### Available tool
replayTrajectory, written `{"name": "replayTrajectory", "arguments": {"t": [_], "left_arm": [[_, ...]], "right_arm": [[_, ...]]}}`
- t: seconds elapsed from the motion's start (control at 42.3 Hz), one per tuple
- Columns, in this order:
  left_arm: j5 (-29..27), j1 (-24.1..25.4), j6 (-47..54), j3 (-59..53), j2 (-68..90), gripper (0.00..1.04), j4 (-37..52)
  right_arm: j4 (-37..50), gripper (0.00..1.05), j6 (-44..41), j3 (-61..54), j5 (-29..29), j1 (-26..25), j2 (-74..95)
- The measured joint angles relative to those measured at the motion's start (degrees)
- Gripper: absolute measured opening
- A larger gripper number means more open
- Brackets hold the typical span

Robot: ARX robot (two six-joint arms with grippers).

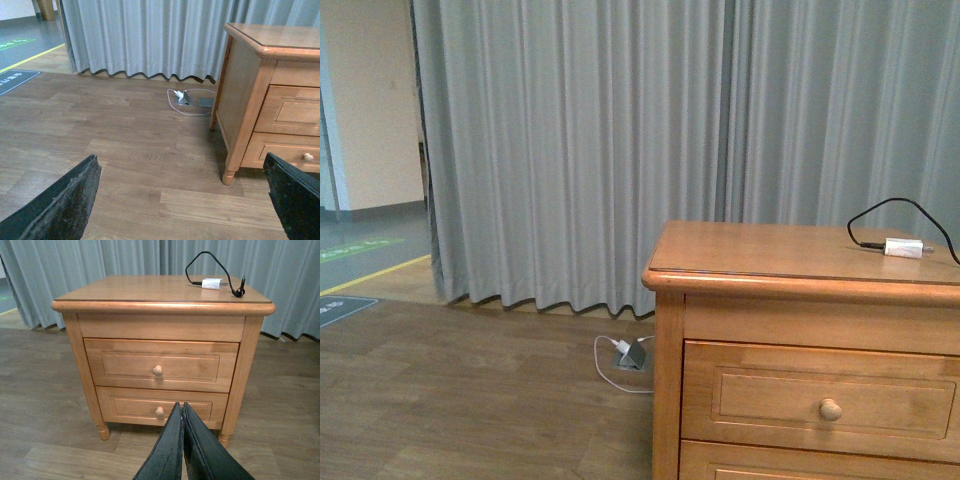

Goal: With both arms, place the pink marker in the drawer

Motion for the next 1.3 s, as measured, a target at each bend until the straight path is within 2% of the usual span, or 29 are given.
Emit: {"name": "replayTrajectory", "arguments": {"t": [0.165, 0.26, 0.638, 1.229, 1.3], "left_arm": [[0.0, 0.0, 0.0, 0.0, 0.0, 0.99, 0.0], [0.0, 0.0, 0.0, 0.0, 0.0, 0.99, 0.0], [0.0, 0.0, 0.0, 0.0, 0.0, 0.99, 0.0], [0.0, 0.0, 0.0, 0.0, 0.0, 0.99, 0.0], [0.0, 0.0, 0.0, 0.0, 0.0, 0.99, 0.0]], "right_arm": [[-0.5, 0.01, 0.0, -1.9, 0.0, 0.0, -2.8], [-9.5, 0.01, 0.0, -1.8, 0.0, 0.0, -10.7], [-9.9, 0.03, -0.1, -1.8, 0.0, 0.0, -11.9], [-9.9, 0.96, -0.1, -1.8, 0.0, 0.0, -11.9], [-9.9, 0.96, -0.1, -1.8, 0.0, 0.0, -11.9]]}}
